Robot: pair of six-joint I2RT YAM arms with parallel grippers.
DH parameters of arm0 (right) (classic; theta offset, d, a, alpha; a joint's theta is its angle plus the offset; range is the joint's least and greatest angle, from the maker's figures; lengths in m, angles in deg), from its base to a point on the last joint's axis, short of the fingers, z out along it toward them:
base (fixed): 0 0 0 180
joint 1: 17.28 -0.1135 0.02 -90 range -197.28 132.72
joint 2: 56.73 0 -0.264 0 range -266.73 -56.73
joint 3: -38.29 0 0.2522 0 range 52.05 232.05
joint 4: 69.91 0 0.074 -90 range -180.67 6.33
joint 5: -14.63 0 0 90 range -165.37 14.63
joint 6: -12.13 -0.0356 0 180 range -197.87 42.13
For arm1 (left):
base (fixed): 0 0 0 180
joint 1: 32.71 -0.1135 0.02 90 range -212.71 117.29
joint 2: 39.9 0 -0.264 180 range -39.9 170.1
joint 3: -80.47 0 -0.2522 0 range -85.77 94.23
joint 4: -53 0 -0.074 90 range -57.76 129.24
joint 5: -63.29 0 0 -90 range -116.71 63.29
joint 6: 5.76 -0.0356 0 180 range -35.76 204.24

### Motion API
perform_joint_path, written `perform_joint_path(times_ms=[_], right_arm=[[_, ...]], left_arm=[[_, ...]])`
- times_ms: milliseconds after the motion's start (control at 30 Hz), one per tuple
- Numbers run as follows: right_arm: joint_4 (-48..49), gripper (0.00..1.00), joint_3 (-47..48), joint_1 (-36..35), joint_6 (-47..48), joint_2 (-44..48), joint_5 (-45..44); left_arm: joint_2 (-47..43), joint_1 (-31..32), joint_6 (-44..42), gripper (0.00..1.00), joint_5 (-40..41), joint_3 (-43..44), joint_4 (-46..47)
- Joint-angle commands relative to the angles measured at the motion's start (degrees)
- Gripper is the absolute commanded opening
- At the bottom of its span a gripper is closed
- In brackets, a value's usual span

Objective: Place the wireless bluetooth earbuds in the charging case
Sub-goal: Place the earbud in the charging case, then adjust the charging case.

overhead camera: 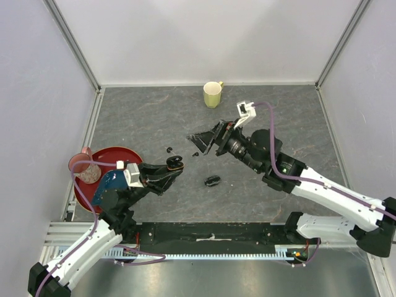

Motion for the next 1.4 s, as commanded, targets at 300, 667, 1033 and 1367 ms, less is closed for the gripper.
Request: perform_joint_path(times_ms=[300,667,1033,1367], right_arm=[[11.15,0.98,-8.59,5.76,-27.05,-8.62,38.01],[13.88,0.93,-9.29,5.67,-29.77,-10.46,39.94],[13.70,0.72,-8.94,5.76,-30.57,-12.49,40.56],[10.73,0.61,-7.45,5.67,-29.08,-13.81,40.48]], left_arm=[[0.93,-0.02,-5.14,0.02,-3.09,3.79,2.34],[0.84,-0.02,-4.97,0.02,-3.62,4.05,2.34],[0.93,-0.02,-4.62,0.02,-4.06,3.79,2.34],[3.12,-0.02,-4.09,0.02,-5.73,4.32,3.65]])
